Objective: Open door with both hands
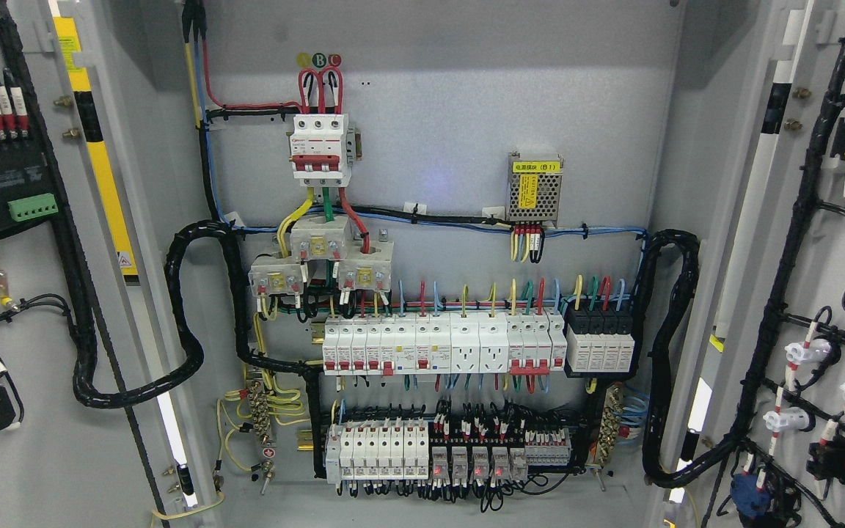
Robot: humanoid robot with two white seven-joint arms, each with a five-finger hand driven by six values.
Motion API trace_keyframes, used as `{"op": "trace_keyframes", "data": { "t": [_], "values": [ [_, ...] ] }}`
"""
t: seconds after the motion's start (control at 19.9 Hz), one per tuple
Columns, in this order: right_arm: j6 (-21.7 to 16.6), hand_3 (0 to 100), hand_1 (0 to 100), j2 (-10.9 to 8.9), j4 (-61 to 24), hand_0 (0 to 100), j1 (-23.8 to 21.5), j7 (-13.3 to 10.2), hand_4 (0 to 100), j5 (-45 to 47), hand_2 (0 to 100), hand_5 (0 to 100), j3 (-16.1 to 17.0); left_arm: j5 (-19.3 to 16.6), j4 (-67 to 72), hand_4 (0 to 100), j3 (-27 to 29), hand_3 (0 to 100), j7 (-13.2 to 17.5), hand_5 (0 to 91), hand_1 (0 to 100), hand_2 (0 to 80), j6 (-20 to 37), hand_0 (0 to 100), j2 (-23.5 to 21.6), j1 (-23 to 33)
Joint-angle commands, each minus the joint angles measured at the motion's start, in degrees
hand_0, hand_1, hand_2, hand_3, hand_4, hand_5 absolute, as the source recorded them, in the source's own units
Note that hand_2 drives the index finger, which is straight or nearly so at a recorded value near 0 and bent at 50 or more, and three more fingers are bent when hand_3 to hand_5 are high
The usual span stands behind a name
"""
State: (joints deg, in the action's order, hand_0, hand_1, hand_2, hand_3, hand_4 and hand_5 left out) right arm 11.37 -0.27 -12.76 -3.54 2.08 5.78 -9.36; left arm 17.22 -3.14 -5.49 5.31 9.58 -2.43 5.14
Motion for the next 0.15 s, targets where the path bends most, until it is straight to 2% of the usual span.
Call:
{"op": "trace_keyframes", "data": {
  "t": [0.0,0.1],
  "values": [
    [-0.04,0,50,-0.35,0.37,0,0.02,0.03,0,0.11,4,0,0.13,0.01,0.23,0,0.04,0,0.05,0.0,56,0.0,-0.18,12,0.41,0.04],
    [-0.12,0,50,-0.35,0.37,0,0.02,0.03,0,0.11,4,0,0.13,0.01,0.23,0,0.04,0,0.05,0.0,56,0.0,-0.18,12,0.5,0.04]
  ]
}}
